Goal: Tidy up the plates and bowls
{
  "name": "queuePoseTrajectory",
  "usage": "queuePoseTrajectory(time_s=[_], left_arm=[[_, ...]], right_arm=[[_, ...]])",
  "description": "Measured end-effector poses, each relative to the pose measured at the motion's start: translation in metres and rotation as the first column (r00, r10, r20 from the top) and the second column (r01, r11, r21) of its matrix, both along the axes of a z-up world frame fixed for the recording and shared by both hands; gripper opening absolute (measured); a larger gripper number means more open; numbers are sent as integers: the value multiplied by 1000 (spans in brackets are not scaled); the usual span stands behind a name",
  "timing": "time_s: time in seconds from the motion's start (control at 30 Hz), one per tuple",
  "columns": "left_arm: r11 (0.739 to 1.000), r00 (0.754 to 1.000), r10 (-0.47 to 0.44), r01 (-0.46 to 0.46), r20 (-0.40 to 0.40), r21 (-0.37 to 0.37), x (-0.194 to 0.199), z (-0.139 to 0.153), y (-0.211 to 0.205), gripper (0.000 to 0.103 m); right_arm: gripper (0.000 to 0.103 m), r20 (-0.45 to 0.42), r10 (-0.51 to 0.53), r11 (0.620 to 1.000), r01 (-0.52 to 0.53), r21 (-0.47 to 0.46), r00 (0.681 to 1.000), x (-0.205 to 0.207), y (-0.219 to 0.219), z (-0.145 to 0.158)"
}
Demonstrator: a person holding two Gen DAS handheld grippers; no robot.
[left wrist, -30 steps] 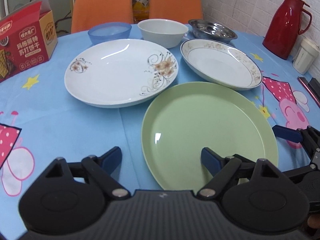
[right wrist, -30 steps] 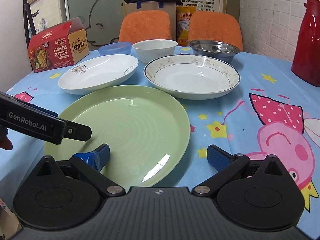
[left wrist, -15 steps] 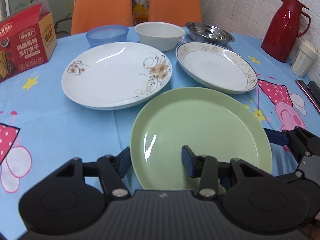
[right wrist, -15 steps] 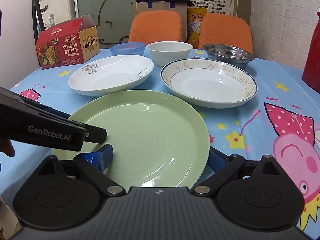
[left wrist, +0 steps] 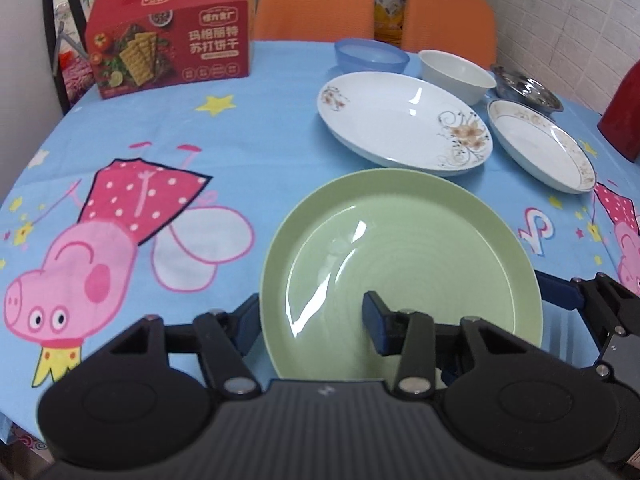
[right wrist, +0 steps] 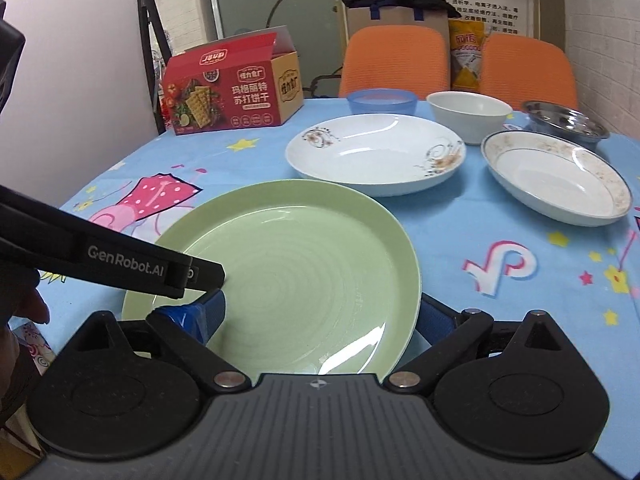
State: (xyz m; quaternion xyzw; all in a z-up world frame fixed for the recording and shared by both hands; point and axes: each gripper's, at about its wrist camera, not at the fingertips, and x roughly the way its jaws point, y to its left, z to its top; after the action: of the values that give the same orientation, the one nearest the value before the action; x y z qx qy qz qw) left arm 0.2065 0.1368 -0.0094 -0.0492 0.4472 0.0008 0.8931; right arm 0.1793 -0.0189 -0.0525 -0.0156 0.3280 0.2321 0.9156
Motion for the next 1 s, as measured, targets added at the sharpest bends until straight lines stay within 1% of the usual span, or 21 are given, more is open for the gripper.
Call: queuePoseTrajectory(time_s=[0.1,0.23,0.33,0.4,0.43,0.47,0.5,0.57,0.63,0.7,0.77,0.83,0.87,0.93,1.0], left_arm=[[1000,1000,-3,3,6,-17,6,-6,5,44],[1000,999,-10,10,40,-4,13,-8,0,44],[999,998,-10,12,54,-30,12,-11,5,45],[998,998,-28,32,61,-55,12,-12,7,59],[996,998,-34,38,59,-78,12,-12,9,61],[993,998,-29,36,60,-108,12,-12,14,61],[989,997,-20,30,68,-143,11,-10,20,62],[979,995,4,16,95,-201,14,-3,34,69],[972,993,24,5,117,-236,23,5,47,70],[969,989,37,-2,141,-245,36,10,55,72],[975,987,56,-22,147,-222,49,12,59,72],[977,987,60,-28,146,-212,64,13,61,72],[975,988,64,-31,143,-220,73,13,63,72],[971,991,46,-14,129,-238,91,11,65,72],[967,993,23,7,113,-254,113,7,64,72]], right_arm=[[88,-9,-5,1000,5,-15,1000,3,8,-4],[88,6,-19,998,19,-65,1000,6,13,-8],[89,10,-9,996,10,-83,1000,7,14,-9],[89,17,16,996,-15,-84,1000,6,11,-10],[88,3,29,997,-28,-78,1000,8,9,-8],[86,-21,34,998,-35,-47,999,12,3,-4],[85,-21,23,1000,-23,-7,1000,14,-6,2],[87,39,-31,999,29,33,999,15,-26,20],[87,88,-53,998,51,20,995,29,-36,36],[87,97,-51,999,50,7,994,52,-37,42],[87,49,-36,999,36,1,998,81,-34,38],[87,2,-36,999,35,25,999,106,-32,31],[87,-30,-50,998,51,32,998,118,-31,27],[87,-67,-47,998,51,47,997,137,-28,21],[87,-110,-49,998,54,41,993,150,-23,15]])
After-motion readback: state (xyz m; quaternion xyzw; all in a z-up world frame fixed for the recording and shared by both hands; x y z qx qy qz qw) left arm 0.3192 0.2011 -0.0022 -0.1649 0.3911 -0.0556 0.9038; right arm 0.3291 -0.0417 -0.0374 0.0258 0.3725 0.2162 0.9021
